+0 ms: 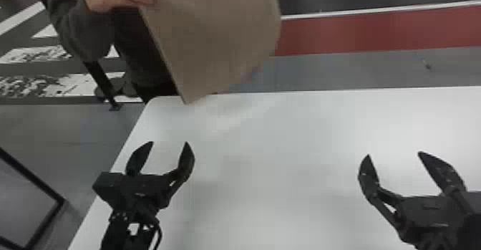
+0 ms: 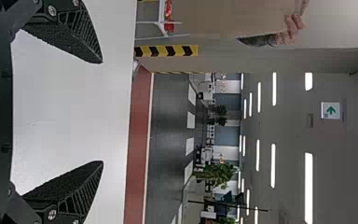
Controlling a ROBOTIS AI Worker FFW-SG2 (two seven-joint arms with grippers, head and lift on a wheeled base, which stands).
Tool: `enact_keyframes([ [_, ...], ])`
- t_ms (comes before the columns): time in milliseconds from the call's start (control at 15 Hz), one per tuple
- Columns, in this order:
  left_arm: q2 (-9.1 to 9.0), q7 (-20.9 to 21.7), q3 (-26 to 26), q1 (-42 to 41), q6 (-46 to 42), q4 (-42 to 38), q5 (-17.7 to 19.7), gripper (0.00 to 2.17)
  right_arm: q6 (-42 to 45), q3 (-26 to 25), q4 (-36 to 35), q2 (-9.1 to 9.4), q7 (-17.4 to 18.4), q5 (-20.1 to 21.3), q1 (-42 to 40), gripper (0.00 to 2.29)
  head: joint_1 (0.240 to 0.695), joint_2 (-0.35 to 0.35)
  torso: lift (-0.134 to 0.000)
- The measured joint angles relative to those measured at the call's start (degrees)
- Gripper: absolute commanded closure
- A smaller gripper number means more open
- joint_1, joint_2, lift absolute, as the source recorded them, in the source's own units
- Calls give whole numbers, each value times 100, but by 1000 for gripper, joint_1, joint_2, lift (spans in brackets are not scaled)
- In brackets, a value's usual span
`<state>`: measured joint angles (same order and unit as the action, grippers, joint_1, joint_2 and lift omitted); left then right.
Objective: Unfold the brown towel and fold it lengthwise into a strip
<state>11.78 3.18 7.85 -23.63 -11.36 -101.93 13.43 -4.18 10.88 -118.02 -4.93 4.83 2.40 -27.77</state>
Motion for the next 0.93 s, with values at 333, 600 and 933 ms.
enact_keyframes([
  [333,-8,-1,6,-4,4,-2,-29,103,0,2,6,-32,0,-26,9,124,695,233,-125],
  [600,-9,-1,6,-1,7,11,-33,103,0,2,6,-32,0,-29,8,124,695,233,-125],
  [933,-9,-1,-23,4,7,8,-33,103,5,-7,-18,-32,0,-20,-26,124,695,230,-125],
])
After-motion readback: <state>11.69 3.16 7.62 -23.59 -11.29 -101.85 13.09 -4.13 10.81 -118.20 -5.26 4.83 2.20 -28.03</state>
